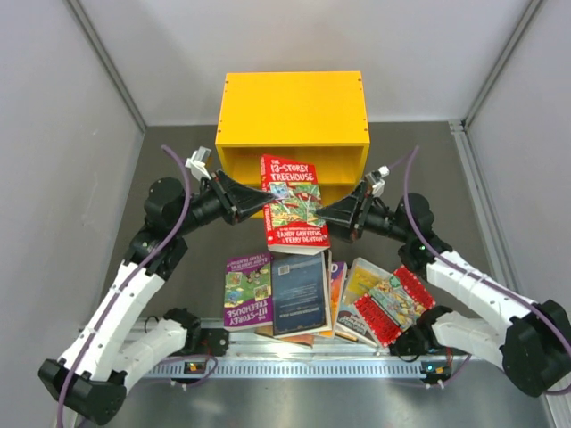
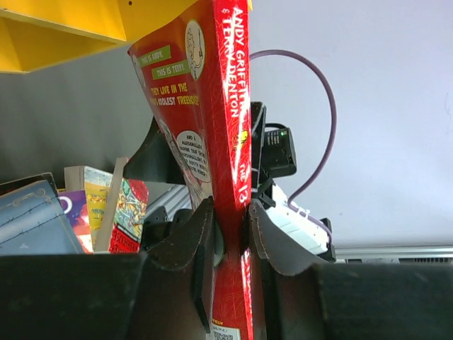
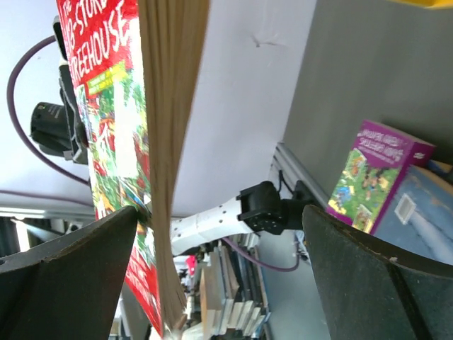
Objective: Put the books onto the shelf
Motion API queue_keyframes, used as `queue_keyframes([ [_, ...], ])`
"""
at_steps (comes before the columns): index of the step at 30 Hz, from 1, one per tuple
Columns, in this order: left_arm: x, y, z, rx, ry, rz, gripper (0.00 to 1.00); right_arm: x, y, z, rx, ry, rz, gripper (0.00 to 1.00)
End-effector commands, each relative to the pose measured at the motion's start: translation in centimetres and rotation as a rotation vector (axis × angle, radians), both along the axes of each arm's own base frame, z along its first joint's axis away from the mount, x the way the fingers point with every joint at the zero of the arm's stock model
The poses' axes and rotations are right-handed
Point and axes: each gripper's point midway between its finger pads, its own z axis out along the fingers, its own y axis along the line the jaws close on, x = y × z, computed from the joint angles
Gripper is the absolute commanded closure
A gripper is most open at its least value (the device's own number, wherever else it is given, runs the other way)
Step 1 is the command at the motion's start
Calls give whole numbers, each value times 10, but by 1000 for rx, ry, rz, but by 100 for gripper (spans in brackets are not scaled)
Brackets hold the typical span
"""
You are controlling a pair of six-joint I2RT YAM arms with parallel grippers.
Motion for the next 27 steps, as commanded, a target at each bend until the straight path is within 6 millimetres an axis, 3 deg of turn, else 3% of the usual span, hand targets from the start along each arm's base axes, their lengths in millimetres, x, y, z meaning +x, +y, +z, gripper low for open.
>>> queue_keyframes([
  [1, -1, -11, 37, -88, -134, 1, 100, -3, 11, 30, 107, -65, 9, 0],
  [9, -4, -40, 40, -116, -138, -48, 100, -10, 13, 44, 203, -69, 24, 0],
  [13, -2, -50, 45, -116, -146, -54, 100, -16, 10, 56, 256, -85, 38, 45],
  [14, -2, -51, 51, -120, -156, -54, 100, -17, 10, 61, 259, -99, 42, 74],
  [15, -1, -52, 51, -114, -158, -52, 100, -21, 9, 68, 259, -121, 50, 88],
  [16, 0, -51, 54, -110, -163, -49, 100, -20, 10, 61, 222, -90, 49, 99],
  [18, 2, -50, 58, -79, -168, -35, 100, -24, 6, 77, 180, -169, 38, 100],
  [19, 1, -50, 58, -63, -172, -37, 100, -23, 7, 64, 93, -170, 27, 100],
  [20, 2, -50, 63, -39, -185, -37, 90, -23, 4, 79, 68, -208, 15, 100],
  [22, 1, -51, 57, 9, -163, -51, 68, -23, -3, 90, -4, -304, -27, 100],
  [24, 0, -52, 59, 45, -169, -66, 32, -24, -9, 100, -58, -312, -50, 100],
  [27, 0, -50, 62, 76, -184, -65, 11, -22, -15, 111, -139, -342, -75, 100],
])
